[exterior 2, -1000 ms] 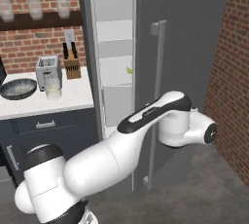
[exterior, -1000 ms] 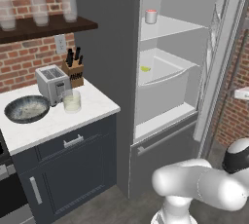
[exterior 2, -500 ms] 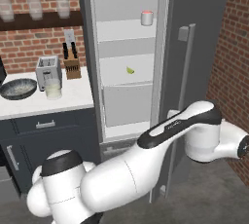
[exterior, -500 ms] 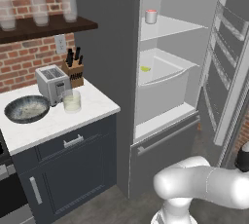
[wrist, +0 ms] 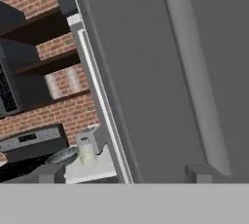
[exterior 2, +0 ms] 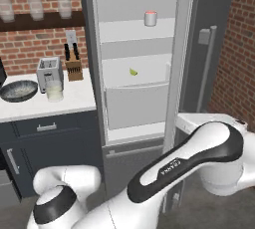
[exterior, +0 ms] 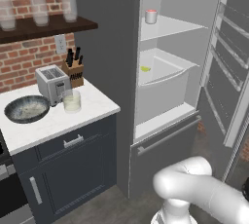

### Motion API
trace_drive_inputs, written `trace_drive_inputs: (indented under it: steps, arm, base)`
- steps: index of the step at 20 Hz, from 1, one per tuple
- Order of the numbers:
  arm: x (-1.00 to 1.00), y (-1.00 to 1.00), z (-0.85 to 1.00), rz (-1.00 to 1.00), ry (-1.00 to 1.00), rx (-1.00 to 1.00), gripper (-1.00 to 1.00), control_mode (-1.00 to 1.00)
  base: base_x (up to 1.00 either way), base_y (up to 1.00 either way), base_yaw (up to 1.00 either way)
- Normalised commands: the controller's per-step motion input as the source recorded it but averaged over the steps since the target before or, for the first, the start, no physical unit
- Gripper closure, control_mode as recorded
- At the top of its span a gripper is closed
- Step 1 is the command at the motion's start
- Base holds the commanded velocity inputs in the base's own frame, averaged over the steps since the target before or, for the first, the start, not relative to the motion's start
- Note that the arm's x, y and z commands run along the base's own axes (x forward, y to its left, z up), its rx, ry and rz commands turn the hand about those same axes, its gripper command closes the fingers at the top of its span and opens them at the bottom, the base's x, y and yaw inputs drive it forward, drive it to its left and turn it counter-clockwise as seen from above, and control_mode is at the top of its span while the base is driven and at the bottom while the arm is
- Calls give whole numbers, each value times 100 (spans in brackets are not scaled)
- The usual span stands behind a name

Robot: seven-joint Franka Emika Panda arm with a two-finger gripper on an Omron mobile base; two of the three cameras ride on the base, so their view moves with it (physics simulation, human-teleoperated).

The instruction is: Grab a lemon wedge from the fridge and one ice cube from the ice bowl, and put them in the glass of lemonade.

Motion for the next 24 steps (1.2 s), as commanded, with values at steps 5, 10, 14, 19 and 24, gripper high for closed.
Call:
trace_drive_inputs:
  steps: [5,10,14,19,24]
  arm:
    - [-100,61,42,-12,-29,-6,-100,-100]
    - [-72,100,46,-20,-20,-20,-100,-100]
    - [-28,100,49,-25,-3,-33,-100,-100]
    - [-4,100,53,-30,2,-38,-100,-100]
    - [26,97,44,-30,26,-43,-100,-100]
  base:
    - [0,0,0]
    - [0,0,0]
    - [0,0,0]
    - [0,0,0]
    - [0,0,0]
